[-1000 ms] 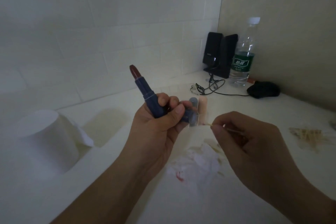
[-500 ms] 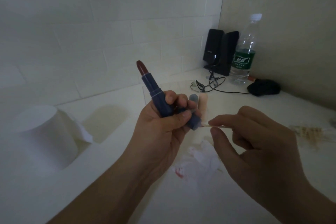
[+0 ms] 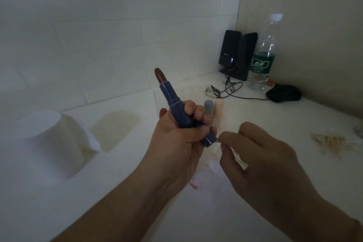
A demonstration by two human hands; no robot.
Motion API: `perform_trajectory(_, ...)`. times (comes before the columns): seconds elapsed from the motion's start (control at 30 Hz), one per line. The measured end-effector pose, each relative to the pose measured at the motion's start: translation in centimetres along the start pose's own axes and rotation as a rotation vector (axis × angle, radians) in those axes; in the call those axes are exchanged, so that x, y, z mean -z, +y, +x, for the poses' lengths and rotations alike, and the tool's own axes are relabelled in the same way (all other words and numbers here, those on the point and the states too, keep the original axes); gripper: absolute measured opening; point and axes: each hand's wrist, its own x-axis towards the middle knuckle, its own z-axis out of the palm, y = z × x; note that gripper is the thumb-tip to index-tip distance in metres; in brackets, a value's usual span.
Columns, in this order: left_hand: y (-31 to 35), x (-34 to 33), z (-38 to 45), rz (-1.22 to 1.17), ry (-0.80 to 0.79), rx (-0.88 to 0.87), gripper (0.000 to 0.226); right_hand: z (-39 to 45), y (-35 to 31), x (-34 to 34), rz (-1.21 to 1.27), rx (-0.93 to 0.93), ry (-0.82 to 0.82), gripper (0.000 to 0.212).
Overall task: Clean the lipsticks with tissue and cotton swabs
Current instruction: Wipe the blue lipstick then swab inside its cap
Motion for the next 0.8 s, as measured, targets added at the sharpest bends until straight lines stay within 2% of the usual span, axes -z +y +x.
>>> perform_trajectory(0.23,-0.08,-0.06,0.16,-0.041,0.044,0.015,0.038,0.13,-0.46,-0.12,-0.092,0.128,0.001,0.007)
perform_trajectory(0.3,-0.20,0.07,0.21,-0.057,0.038,0.021,0.043,-0.09,-0.36,-0.45,-0.064,0.091,0.004,0.014)
perform_trajectory(0.5,-0.29,0.04,0.22,-0.084,0.046,0.018,0.044,-0.21,0.18,-0.94,0.132,-0.007,0.058,0.007)
perform_trajectory(0.63,-0.40,-0.05,0.23,-0.088,0.067,0.044,0.038,-0.22,0.09,-0.83,-0.002,-0.003,0.095,0.008)
perform_trajectory(0.8,-0.29,-0.18,0.13,-0.100,0.070,0.054,0.037,-0.25,-0.59,-0.75,-0.123,0.090,0.091,0.011)
